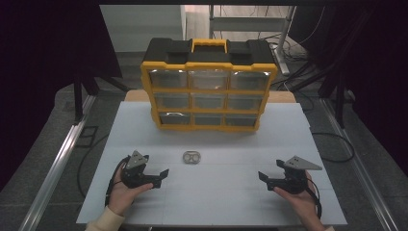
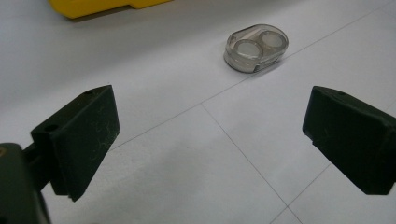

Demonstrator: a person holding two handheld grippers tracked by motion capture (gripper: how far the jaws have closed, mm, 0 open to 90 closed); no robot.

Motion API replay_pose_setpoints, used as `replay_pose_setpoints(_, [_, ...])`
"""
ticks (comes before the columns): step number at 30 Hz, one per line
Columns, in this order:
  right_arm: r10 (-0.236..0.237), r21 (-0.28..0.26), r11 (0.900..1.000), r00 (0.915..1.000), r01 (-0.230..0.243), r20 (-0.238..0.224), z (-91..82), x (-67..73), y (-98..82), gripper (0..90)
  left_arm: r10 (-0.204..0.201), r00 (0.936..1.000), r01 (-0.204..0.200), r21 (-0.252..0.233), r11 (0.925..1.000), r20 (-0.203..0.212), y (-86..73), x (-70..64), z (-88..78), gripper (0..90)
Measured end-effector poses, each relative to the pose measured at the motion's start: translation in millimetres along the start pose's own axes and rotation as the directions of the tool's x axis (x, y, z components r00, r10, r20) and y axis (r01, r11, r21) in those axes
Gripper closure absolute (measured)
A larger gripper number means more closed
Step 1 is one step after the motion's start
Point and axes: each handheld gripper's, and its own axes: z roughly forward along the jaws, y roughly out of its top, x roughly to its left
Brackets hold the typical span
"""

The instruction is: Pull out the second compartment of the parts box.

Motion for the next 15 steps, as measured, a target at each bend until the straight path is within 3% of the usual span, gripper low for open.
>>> replay_pose_setpoints(15, [0.006,0.01,1.0,0.9999,-0.005,-0.013,0.0,-3.6,-2.8,12.5,-0.004,1.0,0.004,-0.012,0.9999,0.009,2.0,-1.5,1.0,5.3])
